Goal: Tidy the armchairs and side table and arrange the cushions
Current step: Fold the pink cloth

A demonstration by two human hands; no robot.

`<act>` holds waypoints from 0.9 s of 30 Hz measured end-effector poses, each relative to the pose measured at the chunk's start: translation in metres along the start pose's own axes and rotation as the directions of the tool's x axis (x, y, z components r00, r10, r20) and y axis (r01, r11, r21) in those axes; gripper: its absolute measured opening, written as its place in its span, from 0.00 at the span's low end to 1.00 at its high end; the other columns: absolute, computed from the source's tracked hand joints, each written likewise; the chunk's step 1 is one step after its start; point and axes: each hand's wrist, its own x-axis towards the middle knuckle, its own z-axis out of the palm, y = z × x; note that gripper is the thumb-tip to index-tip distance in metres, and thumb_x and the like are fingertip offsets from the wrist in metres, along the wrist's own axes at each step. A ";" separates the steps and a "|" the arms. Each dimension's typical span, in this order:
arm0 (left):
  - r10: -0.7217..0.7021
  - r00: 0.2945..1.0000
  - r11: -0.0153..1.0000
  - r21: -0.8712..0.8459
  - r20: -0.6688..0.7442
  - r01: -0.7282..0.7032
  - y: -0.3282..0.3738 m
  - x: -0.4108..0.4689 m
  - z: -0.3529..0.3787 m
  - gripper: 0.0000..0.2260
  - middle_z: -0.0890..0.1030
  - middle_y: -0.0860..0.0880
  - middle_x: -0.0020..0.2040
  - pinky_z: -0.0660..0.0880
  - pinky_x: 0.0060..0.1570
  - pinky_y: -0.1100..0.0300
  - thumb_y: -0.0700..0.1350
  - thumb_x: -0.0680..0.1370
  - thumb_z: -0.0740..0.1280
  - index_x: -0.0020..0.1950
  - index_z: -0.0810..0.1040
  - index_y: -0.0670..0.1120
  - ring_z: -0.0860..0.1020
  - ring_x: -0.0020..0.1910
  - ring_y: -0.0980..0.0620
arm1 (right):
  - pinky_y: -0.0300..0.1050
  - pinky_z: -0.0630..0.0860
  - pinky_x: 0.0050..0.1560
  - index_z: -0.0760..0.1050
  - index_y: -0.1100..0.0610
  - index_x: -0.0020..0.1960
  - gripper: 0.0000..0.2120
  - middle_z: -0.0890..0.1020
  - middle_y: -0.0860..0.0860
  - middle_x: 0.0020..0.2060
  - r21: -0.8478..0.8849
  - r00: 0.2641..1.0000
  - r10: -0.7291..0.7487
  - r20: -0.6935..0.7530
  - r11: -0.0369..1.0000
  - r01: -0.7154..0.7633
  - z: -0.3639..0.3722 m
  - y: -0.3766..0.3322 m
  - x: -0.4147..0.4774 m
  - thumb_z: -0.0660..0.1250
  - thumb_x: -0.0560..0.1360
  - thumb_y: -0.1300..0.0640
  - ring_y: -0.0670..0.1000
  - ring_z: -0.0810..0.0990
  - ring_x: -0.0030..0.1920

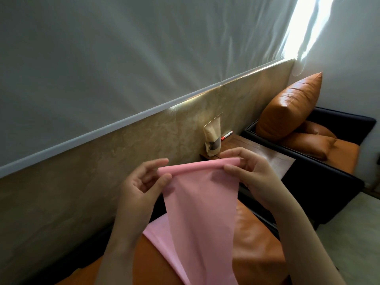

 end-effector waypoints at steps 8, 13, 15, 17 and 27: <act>-0.005 0.991 1.000 -0.029 0.137 0.009 -0.009 0.016 0.001 0.05 0.84 0.50 0.41 0.78 0.39 0.66 0.38 0.75 0.66 0.49 0.78 0.45 0.82 0.41 0.56 | 0.38 0.78 0.38 0.76 0.62 0.49 0.08 0.83 0.52 0.37 -0.026 0.998 -0.016 -0.061 1.000 0.015 0.003 -0.006 -0.008 0.67 0.70 0.62 0.49 0.82 0.38; -0.065 0.967 0.989 -0.114 0.247 0.096 -0.013 0.024 0.002 0.06 0.83 0.46 0.38 0.80 0.34 0.59 0.43 0.73 0.65 0.49 0.77 0.47 0.82 0.36 0.51 | 0.39 0.77 0.33 0.78 0.59 0.48 0.06 0.82 0.54 0.33 -0.039 0.984 -0.035 -0.173 0.999 0.029 0.008 -0.002 -0.008 0.67 0.71 0.62 0.50 0.81 0.32; -0.058 0.967 0.987 -0.130 0.249 0.093 -0.016 0.028 -0.002 0.06 0.83 0.48 0.39 0.80 0.34 0.60 0.43 0.71 0.67 0.48 0.78 0.48 0.82 0.36 0.52 | 0.37 0.76 0.32 0.79 0.57 0.46 0.05 0.82 0.52 0.32 -0.033 0.978 -0.031 -0.204 0.999 0.025 0.011 0.001 -0.008 0.68 0.70 0.62 0.47 0.78 0.31; -0.050 0.965 0.986 -0.141 0.257 0.088 -0.020 0.031 -0.007 0.06 0.83 0.51 0.38 0.78 0.32 0.63 0.44 0.70 0.67 0.46 0.78 0.49 0.80 0.35 0.56 | 0.37 0.76 0.33 0.82 0.54 0.43 0.06 0.82 0.51 0.33 -0.004 0.977 -0.021 -0.214 1.000 0.021 0.016 0.004 -0.008 0.69 0.69 0.62 0.47 0.78 0.32; -0.046 0.936 0.973 -0.197 0.349 0.121 -0.046 0.048 -0.008 0.06 0.83 0.50 0.39 0.81 0.43 0.57 0.42 0.70 0.70 0.41 0.82 0.53 0.82 0.43 0.53 | 0.40 0.78 0.36 0.80 0.55 0.49 0.09 0.83 0.55 0.35 -0.036 0.950 0.005 -0.311 0.999 -0.017 0.022 0.016 -0.020 0.70 0.69 0.61 0.51 0.83 0.36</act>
